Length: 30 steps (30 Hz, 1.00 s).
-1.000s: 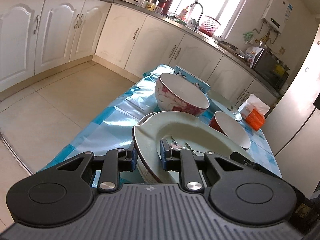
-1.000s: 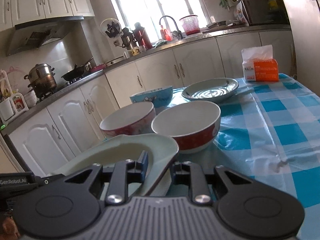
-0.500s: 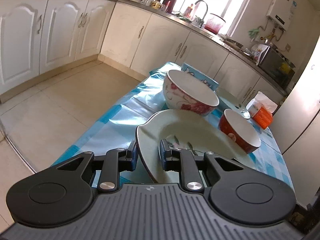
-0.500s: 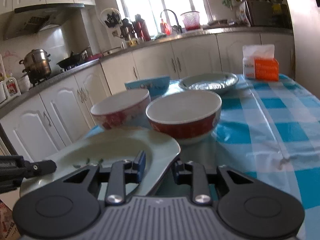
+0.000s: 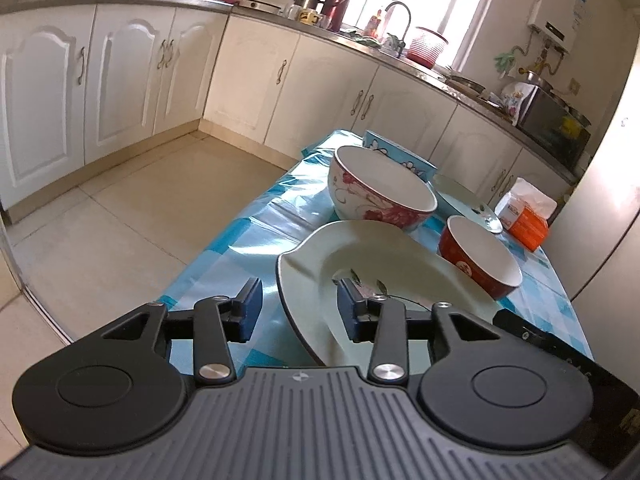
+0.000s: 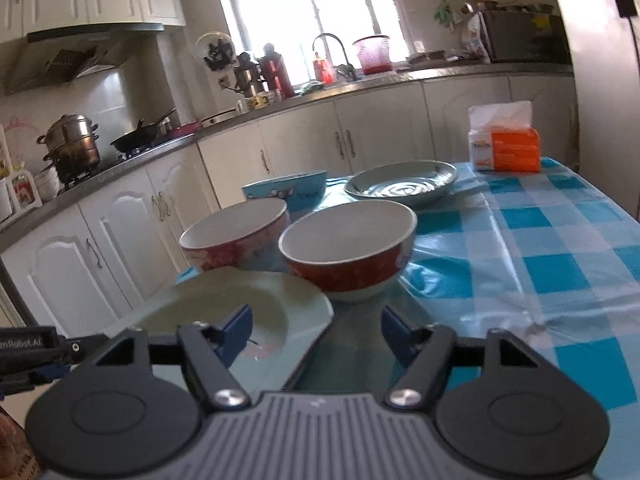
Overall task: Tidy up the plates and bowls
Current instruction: 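Lower the green floral plate onto the table and open both grippers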
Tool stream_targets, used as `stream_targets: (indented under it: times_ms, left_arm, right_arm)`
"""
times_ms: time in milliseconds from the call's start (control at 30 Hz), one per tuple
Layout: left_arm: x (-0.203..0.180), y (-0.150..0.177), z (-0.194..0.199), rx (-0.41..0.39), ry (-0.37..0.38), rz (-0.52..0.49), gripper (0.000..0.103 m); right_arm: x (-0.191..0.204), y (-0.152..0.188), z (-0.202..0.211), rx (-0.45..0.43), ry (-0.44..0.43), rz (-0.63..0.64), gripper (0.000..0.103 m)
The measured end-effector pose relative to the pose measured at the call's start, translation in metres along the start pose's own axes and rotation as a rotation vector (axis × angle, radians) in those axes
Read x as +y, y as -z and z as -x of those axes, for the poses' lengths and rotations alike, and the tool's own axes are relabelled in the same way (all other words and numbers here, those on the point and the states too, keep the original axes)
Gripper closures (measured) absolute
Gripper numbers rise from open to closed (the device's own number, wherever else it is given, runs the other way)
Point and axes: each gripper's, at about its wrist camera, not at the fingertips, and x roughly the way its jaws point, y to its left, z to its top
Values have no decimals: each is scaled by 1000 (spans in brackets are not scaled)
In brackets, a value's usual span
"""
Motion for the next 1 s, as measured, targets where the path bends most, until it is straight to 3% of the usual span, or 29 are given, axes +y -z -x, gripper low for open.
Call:
stream_targets:
  times_ms: [67,467,567,633,1000]
  left_arm:
    - [-4,1,3,-1,-5,-19,48]
    - [-35,14,21,-4,-25,-135,36]
    - [-46,19,26,-3,-22,-171,34]
    - [-52,22,29,-6,-24,-196,25]
    - [-86,40,40,-12,6,-323,12]
  right_arm:
    - [-4,1,6,9,10,-15,26]
    - [-26,15,44,25,79,-40,20]
    - [-33,19,53,33,94,-50,18]
    - [-37,21,60,35,103,-56,16]
    - [-59,31,99,39,171,-88,8]
